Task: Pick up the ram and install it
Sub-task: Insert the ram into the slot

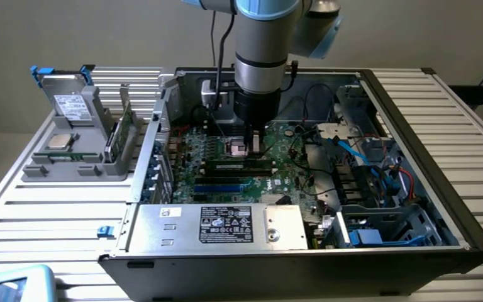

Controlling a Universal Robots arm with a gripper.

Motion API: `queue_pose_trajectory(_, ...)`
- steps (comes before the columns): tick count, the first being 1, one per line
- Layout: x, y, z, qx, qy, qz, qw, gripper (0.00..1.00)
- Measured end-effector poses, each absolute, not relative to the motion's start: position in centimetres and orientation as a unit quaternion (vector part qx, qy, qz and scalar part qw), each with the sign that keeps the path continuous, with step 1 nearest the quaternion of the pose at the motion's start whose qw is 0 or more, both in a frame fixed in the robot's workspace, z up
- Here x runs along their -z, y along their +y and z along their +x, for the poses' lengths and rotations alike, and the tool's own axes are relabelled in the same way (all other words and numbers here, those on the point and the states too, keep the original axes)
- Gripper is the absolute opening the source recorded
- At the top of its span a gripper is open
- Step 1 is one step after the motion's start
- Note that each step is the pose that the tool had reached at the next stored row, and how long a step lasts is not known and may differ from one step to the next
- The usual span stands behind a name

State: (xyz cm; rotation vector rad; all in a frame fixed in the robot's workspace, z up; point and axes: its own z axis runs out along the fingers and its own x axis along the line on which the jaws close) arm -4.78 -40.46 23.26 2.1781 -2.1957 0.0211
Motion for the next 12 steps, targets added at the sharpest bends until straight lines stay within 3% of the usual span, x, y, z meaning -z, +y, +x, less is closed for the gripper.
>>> queue_pose_trajectory(12, -23.10, -40.47, -4.81, -0.007, -0.710, 0.704, 0.025, 0.13)
